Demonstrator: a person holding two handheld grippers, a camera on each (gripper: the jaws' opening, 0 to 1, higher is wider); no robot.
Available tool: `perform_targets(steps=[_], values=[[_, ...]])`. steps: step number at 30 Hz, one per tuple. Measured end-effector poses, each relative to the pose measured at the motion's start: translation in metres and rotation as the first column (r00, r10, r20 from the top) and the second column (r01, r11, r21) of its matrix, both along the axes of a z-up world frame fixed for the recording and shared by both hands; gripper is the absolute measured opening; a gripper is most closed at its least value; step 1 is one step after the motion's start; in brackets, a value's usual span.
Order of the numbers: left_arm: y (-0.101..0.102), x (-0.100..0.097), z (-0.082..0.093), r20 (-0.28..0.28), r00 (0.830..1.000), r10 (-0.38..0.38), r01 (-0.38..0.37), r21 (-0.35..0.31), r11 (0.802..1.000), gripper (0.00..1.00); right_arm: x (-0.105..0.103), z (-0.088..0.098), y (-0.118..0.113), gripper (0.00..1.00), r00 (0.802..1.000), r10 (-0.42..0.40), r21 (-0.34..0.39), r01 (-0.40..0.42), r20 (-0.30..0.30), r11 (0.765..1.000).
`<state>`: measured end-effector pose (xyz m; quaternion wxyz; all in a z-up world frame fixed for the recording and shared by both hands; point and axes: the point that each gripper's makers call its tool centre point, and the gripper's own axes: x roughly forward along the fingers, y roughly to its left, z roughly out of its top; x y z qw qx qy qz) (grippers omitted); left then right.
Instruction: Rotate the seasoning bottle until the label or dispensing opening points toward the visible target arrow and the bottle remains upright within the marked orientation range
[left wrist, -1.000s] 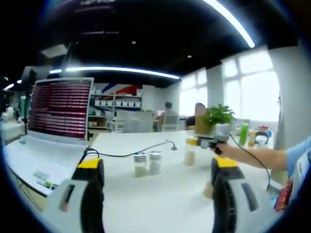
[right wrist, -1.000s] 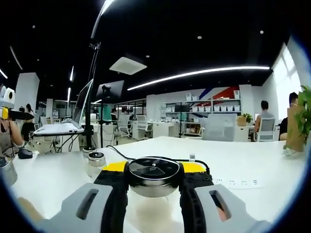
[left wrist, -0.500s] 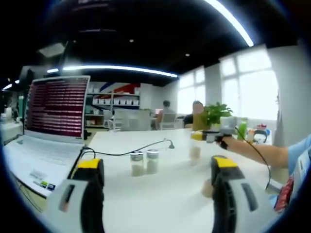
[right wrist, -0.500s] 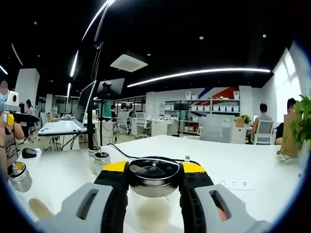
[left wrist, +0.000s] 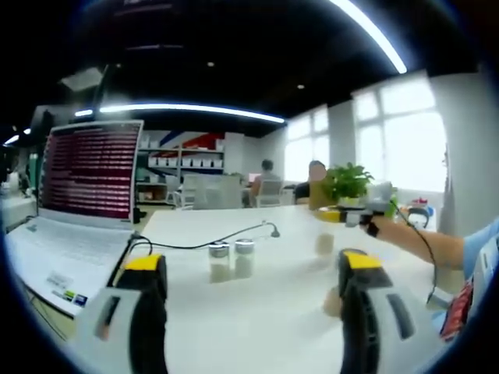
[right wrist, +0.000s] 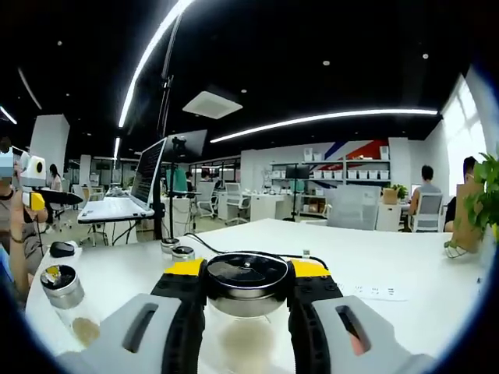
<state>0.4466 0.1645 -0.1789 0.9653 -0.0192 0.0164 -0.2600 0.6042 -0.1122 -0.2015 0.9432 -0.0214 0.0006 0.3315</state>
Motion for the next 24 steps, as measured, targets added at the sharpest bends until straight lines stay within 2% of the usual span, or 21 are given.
perform_targets(steps=[4,8,11,15,19,24], values=[[0.000,0.000,0.000,-0.001,1.000,-0.001,0.001,0.001,1.000,0.97,-0.022,0.002,0.008,0.39,1.000,0.025,-0.002,-0.025,-0.004,1.000],[-0.001,0.000,-0.001,-0.004,1.000,-0.001,0.001,0.000,1.000,0.97,-0.034,0.006,0.012,0.39,0.998,0.056,-0.009,-0.056,0.009,0.998],[0.000,0.000,0.000,0.000,1.000,0.000,0.000,0.000,1.000,0.97,-0.034,0.009,0.012,0.39,0.997,0.079,-0.004,-0.079,0.010,0.997],[0.002,0.000,0.001,0.001,1.000,0.005,-0.005,-0.003,1.000,0.97,-0.046,0.010,0.015,0.39,0.995,0.097,-0.023,-0.097,0.016,0.995],[0.002,0.000,0.000,-0.002,1.000,0.006,-0.006,-0.004,1.000,0.97,-0.056,0.012,0.014,0.39,0.994,0.105,-0.004,-0.105,-0.016,0.994],[0.000,-0.001,0.001,0.002,1.000,0.001,-0.001,-0.004,1.000,0.97,-0.071,0.013,0.018,0.39,0.992,0.125,-0.016,-0.125,-0.003,0.992]])
